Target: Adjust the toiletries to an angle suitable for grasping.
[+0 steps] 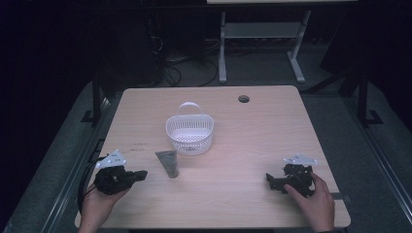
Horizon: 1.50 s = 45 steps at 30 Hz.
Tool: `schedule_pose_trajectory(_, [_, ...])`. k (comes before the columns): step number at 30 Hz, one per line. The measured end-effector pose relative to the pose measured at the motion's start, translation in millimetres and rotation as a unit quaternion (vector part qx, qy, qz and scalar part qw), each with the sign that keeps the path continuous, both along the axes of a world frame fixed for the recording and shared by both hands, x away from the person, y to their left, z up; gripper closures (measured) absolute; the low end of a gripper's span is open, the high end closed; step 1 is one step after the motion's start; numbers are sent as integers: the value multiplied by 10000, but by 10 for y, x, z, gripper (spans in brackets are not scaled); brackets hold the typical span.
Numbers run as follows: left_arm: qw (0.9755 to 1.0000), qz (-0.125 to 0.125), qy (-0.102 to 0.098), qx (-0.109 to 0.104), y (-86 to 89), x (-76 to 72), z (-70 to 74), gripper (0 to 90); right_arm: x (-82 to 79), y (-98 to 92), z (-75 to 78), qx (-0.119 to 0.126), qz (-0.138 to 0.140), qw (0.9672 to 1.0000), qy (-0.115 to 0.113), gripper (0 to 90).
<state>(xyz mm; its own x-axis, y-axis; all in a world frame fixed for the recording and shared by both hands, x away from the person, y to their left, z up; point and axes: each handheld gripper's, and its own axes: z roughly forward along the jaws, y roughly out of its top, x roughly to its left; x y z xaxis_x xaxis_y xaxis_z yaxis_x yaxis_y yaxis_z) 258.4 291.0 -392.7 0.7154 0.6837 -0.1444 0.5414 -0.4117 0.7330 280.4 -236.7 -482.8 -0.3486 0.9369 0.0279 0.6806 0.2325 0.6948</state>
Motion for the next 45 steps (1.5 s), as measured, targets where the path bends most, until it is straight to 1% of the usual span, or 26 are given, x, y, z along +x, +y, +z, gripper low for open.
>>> schedule_pose_trajectory(2, [10000, -32, -32, 6, -19, 13, 30, 896, 0, 0, 0, 0, -1, 10000, 1, 0])
schedule_pose_trajectory(3, [10000, -74, -34, 6, -46, 29, 68, 896, 0, -1, 0, -3, 2, 10000, 0, 0])
schedule_pose_trajectory(10, [9998, -163, -67, -5, -106, 76, 155, 896, 0, 0, 0, -3, 1, 10000, 1, 0])
schedule_pose_trajectory(12, [9998, -186, -68, -43, -122, 91, 180, 896, 0, 0, 0, -3, 1, 10000, 1, 0])
schedule_pose_trajectory(15, [9997, -213, -107, -38, -142, 120, 230, 896, 0, 0, 0, -2, 2, 10000, -1, 0])
schedule_pose_trajectory(28, [9995, -261, -173, -81, -208, 184, 321, 896, 0, -2, -1, -3, 8, 10000, -7, 0])
schedule_pose_trajectory(30, [9993, -275, -222, -85, -219, 203, 343, 896, 0, -2, -1, -2, 7, 10000, -6, 0])
schedule_pose_trajectory(37, [9991, -298, -282, -123, -252, 243, 404, 896, 0, -1, -1, 1, 6, 10000, -6, 0])
schedule_pose_trajectory(45, [9991, -277, -312, -96, -284, 307, 418, 896, 3, 0, -1, 1, -7, 10000, -6, 0])
